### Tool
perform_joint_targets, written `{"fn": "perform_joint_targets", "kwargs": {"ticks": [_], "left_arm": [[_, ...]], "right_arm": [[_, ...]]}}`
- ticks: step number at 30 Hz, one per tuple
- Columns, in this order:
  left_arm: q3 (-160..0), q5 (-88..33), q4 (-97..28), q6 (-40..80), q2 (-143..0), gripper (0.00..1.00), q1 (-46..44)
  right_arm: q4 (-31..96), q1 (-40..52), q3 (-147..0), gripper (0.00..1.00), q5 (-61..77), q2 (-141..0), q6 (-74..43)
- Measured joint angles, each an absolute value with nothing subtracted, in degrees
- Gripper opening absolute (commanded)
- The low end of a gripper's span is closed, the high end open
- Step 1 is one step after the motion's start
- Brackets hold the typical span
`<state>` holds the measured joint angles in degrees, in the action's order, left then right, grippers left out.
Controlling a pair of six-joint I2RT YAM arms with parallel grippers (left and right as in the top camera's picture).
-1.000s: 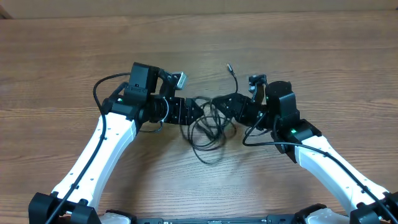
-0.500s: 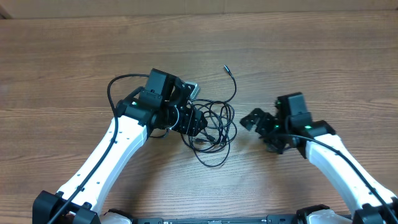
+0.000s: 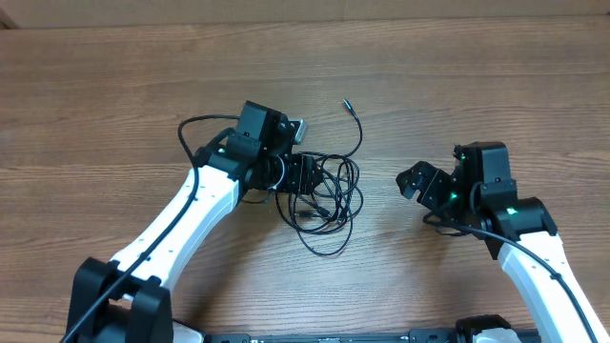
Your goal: Untangle cables
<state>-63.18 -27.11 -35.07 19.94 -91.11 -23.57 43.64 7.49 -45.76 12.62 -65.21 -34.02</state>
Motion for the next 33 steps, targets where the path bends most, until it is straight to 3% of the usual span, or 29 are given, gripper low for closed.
{"fn": "perform_joint_targets", "kwargs": {"ticks": [5, 14, 20, 23, 27, 33], "left_arm": [[-63.18, -27.79, -34.52, 21.47, -94.15, 0.53, -24.03], [-63.09, -20.58, -28.97, 11.09, -97.82, 0.57, -24.36], [-63.09, -20.05, -25.12, 7.88, -101.49, 0.52, -25.54], [-63.07, -20.95, -23.73, 7.07, -103.35, 0.36, -26.65], [-63.09, -21.45, -21.12, 6.85, -103.74, 0.08, -27.42], [-66.59, -22.11, -26.83, 6.63, -103.61, 0.04, -27.07]], "right_arm": [[43.77, 7.49, -45.76, 0.90, 12.45, -65.14, -33.32], [43.79, 7.49, -45.76, 0.89, 12.43, -65.14, -33.01], [44.07, 7.49, -45.76, 0.89, 12.45, -65.14, -32.99], [44.12, 7.49, -45.76, 0.89, 12.45, -65.14, -32.99], [44.16, 7.49, -45.76, 0.89, 12.40, -65.14, -32.99], [44.10, 7.49, -45.76, 0.90, 12.43, -65.14, -32.99]]}}
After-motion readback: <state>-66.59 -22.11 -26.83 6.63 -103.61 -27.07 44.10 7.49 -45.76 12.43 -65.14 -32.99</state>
